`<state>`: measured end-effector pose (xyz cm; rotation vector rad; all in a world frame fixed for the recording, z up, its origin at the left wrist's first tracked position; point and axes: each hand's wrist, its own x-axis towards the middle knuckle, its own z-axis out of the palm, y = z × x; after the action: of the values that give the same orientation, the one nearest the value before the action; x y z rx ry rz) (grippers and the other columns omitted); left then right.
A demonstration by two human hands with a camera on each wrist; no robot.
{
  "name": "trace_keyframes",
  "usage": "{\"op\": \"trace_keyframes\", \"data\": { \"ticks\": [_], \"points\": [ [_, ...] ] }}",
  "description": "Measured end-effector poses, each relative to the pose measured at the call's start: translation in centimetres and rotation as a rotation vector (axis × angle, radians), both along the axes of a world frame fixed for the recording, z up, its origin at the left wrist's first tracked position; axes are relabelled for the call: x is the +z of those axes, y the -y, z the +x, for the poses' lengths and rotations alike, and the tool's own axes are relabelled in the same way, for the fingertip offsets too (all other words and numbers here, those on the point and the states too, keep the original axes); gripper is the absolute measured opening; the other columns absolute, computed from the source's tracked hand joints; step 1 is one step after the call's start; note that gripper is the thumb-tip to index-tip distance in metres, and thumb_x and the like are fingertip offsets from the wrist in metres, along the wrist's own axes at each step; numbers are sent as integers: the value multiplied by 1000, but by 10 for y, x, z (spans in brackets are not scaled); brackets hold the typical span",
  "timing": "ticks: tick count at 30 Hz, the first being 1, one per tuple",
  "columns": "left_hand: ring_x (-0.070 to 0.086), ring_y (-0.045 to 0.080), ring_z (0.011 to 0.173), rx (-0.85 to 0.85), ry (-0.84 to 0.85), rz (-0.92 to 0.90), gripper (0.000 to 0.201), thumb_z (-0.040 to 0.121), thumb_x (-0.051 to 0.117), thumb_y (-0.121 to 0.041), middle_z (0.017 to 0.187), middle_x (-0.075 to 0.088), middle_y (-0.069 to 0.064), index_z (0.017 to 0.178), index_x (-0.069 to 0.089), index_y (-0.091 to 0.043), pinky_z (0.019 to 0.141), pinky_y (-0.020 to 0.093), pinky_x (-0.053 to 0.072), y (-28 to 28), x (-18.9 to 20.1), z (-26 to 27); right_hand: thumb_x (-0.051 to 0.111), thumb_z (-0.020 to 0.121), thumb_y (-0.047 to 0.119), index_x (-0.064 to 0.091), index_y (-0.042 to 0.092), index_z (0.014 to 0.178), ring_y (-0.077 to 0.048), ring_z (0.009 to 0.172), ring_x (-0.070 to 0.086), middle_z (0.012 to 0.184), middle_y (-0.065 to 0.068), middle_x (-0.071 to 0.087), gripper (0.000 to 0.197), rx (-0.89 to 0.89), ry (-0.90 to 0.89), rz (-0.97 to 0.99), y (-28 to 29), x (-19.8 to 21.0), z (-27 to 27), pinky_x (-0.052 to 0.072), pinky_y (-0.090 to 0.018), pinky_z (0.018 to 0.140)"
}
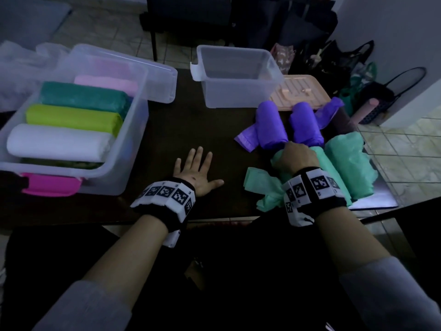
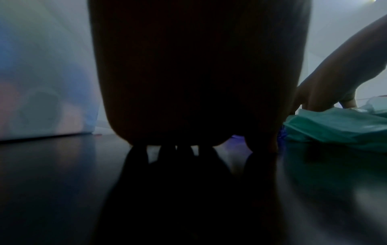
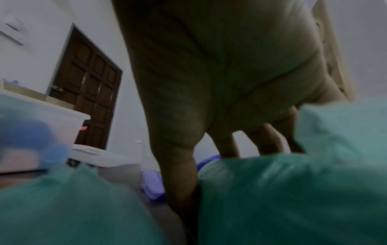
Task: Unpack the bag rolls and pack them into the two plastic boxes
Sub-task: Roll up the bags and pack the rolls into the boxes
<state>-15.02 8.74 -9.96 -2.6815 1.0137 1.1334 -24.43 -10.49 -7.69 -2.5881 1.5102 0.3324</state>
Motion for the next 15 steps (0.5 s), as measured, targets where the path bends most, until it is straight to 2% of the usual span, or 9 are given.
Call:
{"op": "trace_keyframes", "data": {
  "ticks": [3,9,12,15],
  "points": [
    [-28,19,140,4,-5,-3,83,91,31,-63,151,-33,0,147,-19,-26,114,46,-11,0,-1,1,60,85,29,54,7,125,-34,114,56,126,-15,57,45,68,13,-17,-8,2,0,45,-38,88],
    [-27,19,141,4,-5,-13,84,91,31,-64,152,-32,0,147,-19,-26,114,46,-11,-2,-2,1,60,86,18,45,1,127,-36,117,53,128,-21,54,48,98,114,34,-6,6,-2,43,-41,92],
    [-27,19,141,2,-4,-23,84,91,30,-64,152,-32,0,147,-19,-26,114,46,-11,-2,-3,1,71,81,25,38,-5,129,-37,121,49,131,-25,50,66,58,178,113,3,11,-7,40,-39,95],
    [-27,19,141,-1,-9,-23,84,90,30,-64,152,-32,0,147,-19,-26,114,46,-11,-2,-3,2,73,76,43,24,-8,138,-37,134,33,143,-27,34,94,-1,161,120,9,19,-13,29,-40,107]
  ]
}}
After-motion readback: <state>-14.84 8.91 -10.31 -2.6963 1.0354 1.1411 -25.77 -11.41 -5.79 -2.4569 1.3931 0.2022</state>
